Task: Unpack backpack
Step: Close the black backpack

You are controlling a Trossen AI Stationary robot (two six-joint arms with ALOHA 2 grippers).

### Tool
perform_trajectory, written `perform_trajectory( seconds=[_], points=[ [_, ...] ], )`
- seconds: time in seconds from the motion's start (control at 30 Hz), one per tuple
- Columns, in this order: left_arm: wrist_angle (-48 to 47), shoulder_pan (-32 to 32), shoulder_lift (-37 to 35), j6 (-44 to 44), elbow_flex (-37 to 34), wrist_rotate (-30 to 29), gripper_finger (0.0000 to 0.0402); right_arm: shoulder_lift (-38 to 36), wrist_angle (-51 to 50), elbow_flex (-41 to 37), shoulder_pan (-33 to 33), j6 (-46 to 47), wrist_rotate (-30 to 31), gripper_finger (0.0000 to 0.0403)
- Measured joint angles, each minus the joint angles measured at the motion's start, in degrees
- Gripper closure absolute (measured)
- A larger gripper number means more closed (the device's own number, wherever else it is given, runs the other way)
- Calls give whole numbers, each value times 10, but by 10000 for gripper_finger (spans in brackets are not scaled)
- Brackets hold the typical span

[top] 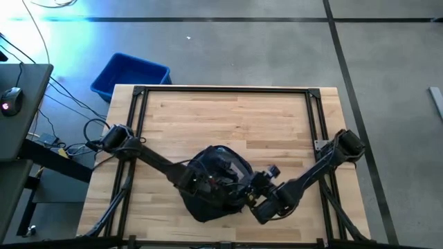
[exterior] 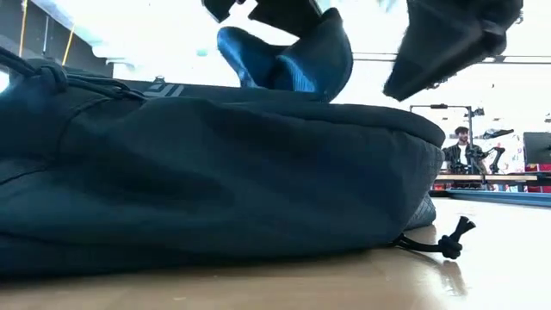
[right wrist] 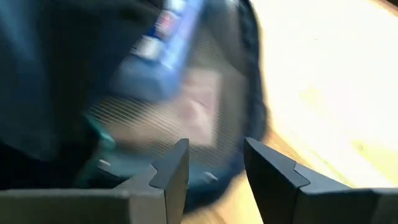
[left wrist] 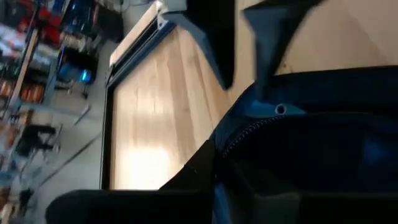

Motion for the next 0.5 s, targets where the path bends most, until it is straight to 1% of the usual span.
perform_trajectory(
  seconds=[0.1, 0.23, 0.27, 0.37, 0.5],
  points=[
    [-42, -6, -3, 8, 22, -10, 388, 0, -49, 0, 11, 33, -4, 265],
    [-86, -29, -12, -26, 72, -5, 354, 0, -58, 0, 24, 34, 17, 265],
    [-94, -35, -13, -41, 84, 2, 345, 0, -57, 0, 27, 32, 31, 265],
    [-103, -47, -13, -64, 97, 6, 322, -6, -39, 2, 38, 23, 107, 265],
    [-105, -35, -7, -70, 91, 6, 301, -14, -27, 43, 61, -30, 177, 265]
  ],
)
